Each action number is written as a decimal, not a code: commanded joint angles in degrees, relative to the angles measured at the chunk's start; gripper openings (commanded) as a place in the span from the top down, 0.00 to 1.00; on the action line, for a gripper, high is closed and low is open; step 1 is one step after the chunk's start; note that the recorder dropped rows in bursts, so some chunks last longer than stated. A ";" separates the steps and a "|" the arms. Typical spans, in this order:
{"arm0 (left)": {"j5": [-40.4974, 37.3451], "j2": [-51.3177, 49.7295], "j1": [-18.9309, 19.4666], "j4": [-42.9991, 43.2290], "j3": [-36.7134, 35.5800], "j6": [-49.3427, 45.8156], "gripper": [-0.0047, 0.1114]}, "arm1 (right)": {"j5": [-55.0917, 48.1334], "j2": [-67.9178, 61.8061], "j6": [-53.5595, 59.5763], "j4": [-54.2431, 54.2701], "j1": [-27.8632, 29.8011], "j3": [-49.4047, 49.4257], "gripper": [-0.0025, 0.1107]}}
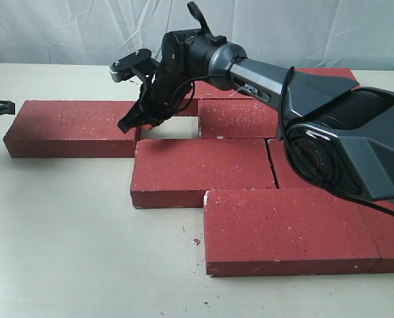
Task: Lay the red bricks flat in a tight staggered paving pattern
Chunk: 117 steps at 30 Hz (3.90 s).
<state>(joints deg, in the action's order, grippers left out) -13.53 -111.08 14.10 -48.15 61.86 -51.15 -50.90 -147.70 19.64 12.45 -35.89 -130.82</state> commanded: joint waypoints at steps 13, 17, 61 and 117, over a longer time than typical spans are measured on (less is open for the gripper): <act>-12.59 -7.12 0.02 -23.95 3.81 -22.19 0.96 | 0.28 0.08 -0.23 3.31 -0.19 -0.47 0.99; -14.13 -6.94 0.02 -24.07 3.81 -22.36 0.96 | 0.04 0.31 -0.23 3.31 -0.19 -0.47 0.99; -18.38 -7.72 -1.78 -25.93 3.94 -27.44 0.96 | -19.06 6.18 -10.95 -31.33 -0.09 -0.25 0.99; -16.58 -7.59 -5.65 -26.30 4.27 -30.09 0.96 | -5.21 14.59 -1.90 -5.43 14.75 24.84 0.99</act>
<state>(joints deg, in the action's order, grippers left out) -29.52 -118.72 8.56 -73.53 65.82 -80.98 -54.82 -131.67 18.40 7.66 -21.63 -106.32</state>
